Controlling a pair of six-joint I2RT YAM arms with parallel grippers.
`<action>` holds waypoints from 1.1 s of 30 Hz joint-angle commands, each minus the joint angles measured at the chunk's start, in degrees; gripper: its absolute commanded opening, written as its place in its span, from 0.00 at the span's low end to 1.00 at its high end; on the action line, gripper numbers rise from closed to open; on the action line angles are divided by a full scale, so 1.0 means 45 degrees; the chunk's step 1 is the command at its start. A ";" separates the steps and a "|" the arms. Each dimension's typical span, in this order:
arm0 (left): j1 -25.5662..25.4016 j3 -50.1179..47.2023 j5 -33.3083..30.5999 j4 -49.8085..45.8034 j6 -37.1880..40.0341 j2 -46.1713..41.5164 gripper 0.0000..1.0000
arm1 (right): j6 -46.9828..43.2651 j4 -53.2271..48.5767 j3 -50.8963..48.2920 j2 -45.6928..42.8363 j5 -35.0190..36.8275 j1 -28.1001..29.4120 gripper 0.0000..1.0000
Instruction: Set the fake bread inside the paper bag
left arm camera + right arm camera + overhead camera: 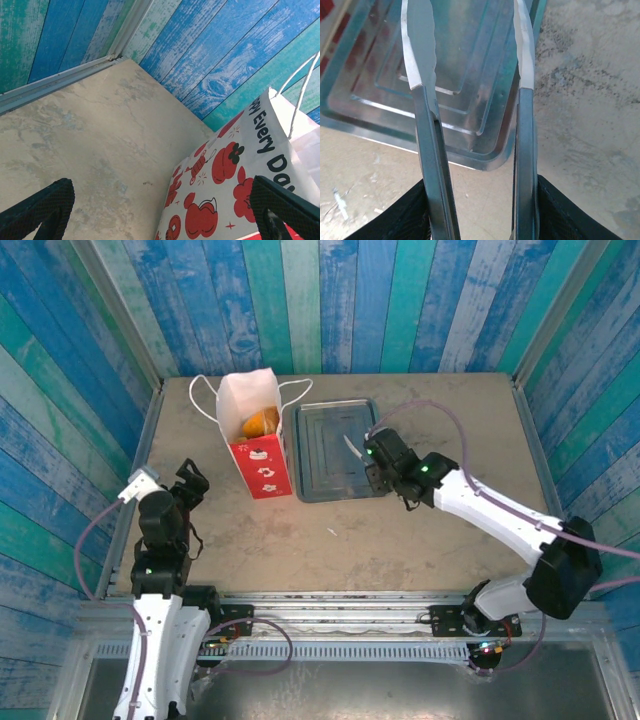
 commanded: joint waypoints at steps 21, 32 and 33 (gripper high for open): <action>0.0057 -0.0168 -0.0248 0.0175 -0.0232 0.0017 0.94 | 0.0868 0.3027 -0.1035 0.3803 -0.1835 -0.0759 0.59; 0.0051 -0.0168 -0.0147 0.0137 -0.0276 0.0046 0.94 | 0.1206 0.2727 -0.2096 0.3257 -0.1987 -0.0766 0.69; 0.0052 -0.0168 -0.0142 0.0136 -0.0267 0.0046 0.94 | 0.1206 0.2709 -0.2150 0.3178 -0.1965 -0.0773 0.70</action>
